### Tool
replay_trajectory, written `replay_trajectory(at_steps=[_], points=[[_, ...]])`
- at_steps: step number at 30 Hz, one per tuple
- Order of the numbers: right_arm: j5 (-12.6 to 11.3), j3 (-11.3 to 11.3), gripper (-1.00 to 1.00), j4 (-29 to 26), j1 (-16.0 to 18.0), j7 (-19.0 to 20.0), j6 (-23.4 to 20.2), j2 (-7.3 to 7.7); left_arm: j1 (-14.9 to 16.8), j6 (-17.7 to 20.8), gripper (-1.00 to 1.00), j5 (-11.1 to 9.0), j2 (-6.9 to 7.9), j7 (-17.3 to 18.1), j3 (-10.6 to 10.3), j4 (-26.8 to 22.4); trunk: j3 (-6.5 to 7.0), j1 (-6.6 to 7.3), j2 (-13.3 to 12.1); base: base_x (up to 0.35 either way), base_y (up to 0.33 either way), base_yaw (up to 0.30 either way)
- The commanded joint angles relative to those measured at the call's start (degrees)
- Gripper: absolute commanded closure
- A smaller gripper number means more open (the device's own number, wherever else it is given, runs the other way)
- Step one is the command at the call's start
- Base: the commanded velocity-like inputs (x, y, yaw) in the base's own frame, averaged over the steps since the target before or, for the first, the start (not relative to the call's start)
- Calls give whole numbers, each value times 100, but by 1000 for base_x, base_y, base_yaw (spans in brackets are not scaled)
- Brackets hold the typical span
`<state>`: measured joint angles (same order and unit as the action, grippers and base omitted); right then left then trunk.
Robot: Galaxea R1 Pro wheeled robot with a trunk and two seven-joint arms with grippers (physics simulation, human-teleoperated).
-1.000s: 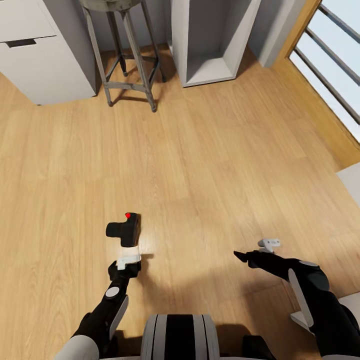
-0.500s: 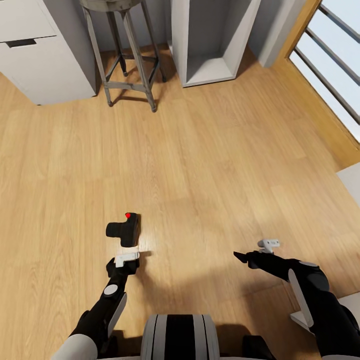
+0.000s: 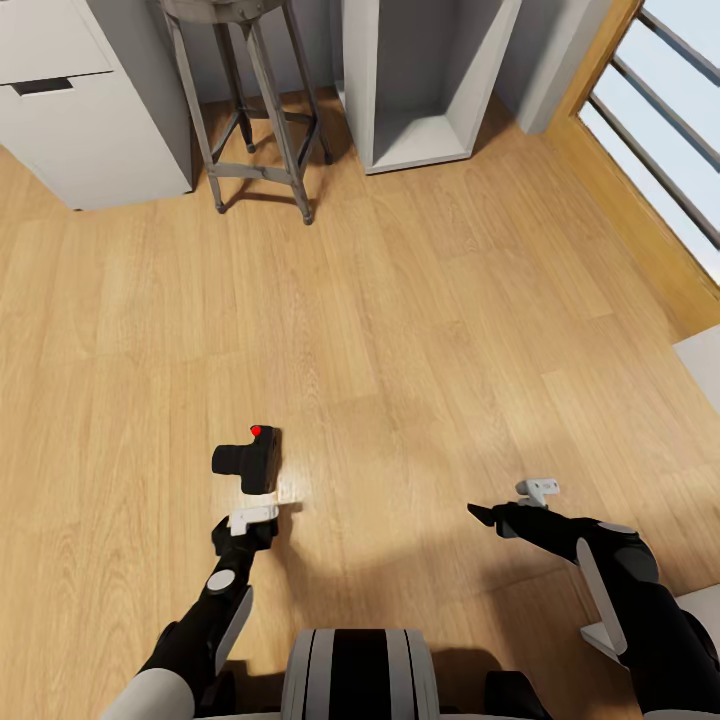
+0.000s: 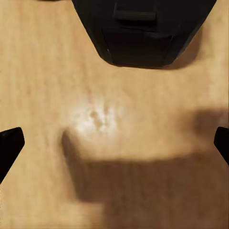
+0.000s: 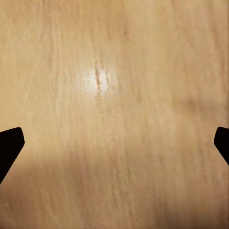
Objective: Attach the digital camera to the camera tripod in the bedroom.
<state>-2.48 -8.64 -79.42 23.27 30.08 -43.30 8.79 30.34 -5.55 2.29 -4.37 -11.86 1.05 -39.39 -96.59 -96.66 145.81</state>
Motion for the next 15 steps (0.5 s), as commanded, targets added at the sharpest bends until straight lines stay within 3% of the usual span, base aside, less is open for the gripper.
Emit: replay_trajectory(at_steps=[1,7,9,10,15], points=[[-22,-7,-100,-3,2,-3,-35,-2,2,-19,-100,25,16,-8,13,17,-3,1,1,0,0,0],[-16,-7,-100,-6,2,-33,-31,-3,0,-329,-100,27,150,20,7,47,-3,1,1,0,0,0],[-16,-7,-100,-5,2,-38,-30,-2,-1,-553,-100,32,177,43,3,69,-3,1,1,0,0,0],[-14,-7,-100,-4,2,-43,-30,-1,-1,-1070,-100,28,213,72,-5,137,-3,1,1,0,0,0],[-9,-7,-100,-3,2,-45,-30,0,-2,-1352,-100,31,225,84,-13,331,-3,1,1,0,0,0]])
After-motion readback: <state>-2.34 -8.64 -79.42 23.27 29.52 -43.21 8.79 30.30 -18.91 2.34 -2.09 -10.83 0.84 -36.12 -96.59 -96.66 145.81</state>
